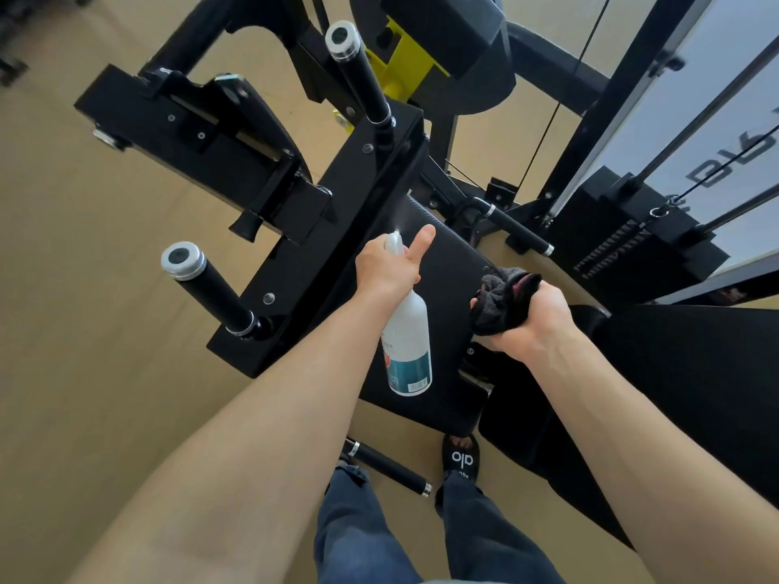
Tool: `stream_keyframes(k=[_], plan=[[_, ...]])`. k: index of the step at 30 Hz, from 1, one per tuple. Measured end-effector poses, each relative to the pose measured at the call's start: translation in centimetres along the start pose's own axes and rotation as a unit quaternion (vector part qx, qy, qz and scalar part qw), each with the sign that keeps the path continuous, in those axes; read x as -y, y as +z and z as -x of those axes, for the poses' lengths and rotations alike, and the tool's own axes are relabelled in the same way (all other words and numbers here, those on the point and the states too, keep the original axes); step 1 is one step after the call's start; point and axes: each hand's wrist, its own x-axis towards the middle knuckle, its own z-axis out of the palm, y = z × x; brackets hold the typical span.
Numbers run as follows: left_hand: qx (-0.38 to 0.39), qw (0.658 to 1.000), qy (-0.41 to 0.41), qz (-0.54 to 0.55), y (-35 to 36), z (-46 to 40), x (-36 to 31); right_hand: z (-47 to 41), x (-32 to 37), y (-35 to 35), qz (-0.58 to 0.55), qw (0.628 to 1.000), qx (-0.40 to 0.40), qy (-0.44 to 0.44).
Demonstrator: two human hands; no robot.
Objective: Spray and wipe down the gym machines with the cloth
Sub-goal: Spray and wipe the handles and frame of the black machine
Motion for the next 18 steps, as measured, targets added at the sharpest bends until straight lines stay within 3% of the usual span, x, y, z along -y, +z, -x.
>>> stream_keyframes(k=[6, 12, 18], plan=[[0.022, 0.999, 0.028, 0.019, 0.2, -0.4, -1.4, -1.2, 0.5, 0.7, -0.002, 1.000, 0.000, 0.012], [0.009, 1.000, 0.004, 0.028, -0.3, 0.0, -2.1, -0.5, 0.6, 1.3, 0.011, 1.000, -0.012, 0.010], [0.019, 0.999, 0.019, 0.027, -1.9, 2.4, 1.4, -0.8, -1.5, 2.9, 0.072, 0.997, 0.001, -0.018]])
